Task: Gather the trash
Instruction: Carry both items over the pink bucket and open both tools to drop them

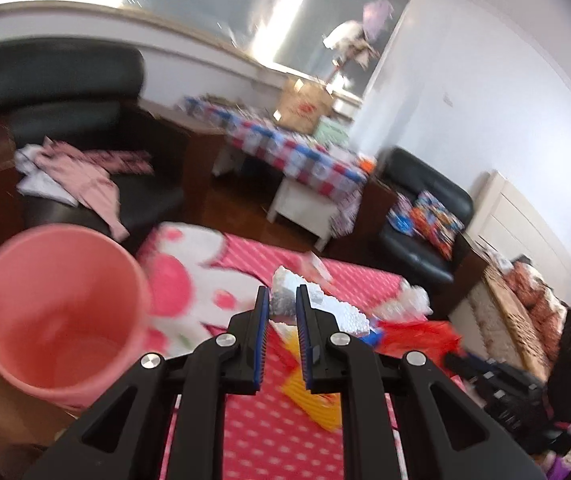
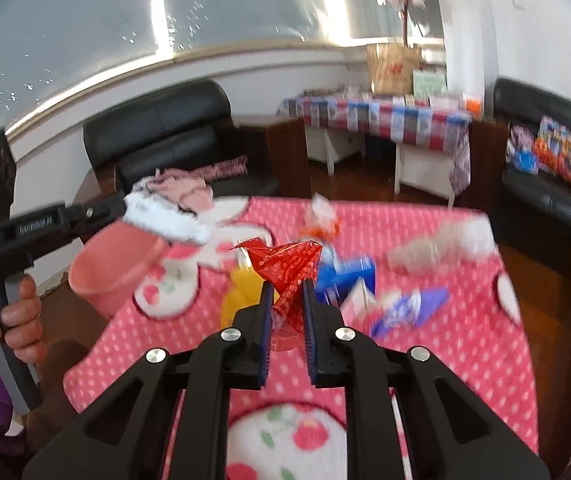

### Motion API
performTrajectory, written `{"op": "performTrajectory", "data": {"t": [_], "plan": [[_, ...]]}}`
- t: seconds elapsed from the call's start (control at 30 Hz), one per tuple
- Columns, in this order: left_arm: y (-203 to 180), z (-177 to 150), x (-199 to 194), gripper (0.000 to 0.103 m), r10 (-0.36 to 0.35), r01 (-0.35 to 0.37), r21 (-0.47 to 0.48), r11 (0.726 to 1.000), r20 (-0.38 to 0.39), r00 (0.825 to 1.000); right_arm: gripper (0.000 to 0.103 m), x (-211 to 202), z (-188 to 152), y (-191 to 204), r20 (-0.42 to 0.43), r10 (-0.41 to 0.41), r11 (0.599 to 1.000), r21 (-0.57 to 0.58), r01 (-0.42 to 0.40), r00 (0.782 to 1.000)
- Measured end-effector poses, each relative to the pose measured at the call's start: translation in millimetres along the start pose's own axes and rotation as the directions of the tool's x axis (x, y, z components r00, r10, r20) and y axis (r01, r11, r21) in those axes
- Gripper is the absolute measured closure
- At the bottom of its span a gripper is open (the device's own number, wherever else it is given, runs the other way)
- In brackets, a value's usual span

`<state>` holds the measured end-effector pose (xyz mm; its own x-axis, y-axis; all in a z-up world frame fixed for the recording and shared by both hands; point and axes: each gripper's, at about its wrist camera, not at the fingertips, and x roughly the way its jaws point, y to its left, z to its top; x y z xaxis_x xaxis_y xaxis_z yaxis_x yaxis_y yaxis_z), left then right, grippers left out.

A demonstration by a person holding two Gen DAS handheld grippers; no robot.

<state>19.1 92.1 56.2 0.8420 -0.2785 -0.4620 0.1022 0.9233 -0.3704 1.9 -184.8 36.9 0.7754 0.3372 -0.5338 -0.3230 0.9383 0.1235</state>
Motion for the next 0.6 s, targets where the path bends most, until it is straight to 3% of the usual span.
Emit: {"op": "performTrajectory", "data": {"t": [0.17,0.27,0.33,0.5,0.6], "plan": [[34.4,15.6,-39.1,0.090,0.132,-0.133,-0.003,0.991,0.093,0.987,0.089,17.0,33.6,43.3,0.027,0.097,0.993,-0.063,-0.095,0.995],[60.3,19.4,-58.6,0.090,0.244,-0.246,-0.004,0.969,0.132,0.961,0.089,39.4,47.5,82.1,0.007,0.175,0.978,-0.114,-0.173,0.985],[78.6,18.4,-70.2,0.090,0.329,-0.334,0.009,0.942,0.149,0.932,0.089,56.2,52.7,107.2,-0.017,0.225,0.964,-0.141,-0.225,0.974],[120.7,9.9,-74.6,0.090,0.457,-0.462,0.013,0.887,0.112,0.882,0.089,102.8,54.1,169.7,-0.103,0.297,0.928,-0.202,-0.312,0.949],[140.8,0.5,-66.6,0.090,0.499,-0.501,0.036,0.864,0.064,0.864,0.089,125.7,48.1,197.8,-0.155,0.295,0.916,-0.236,-0.325,0.943]]}}
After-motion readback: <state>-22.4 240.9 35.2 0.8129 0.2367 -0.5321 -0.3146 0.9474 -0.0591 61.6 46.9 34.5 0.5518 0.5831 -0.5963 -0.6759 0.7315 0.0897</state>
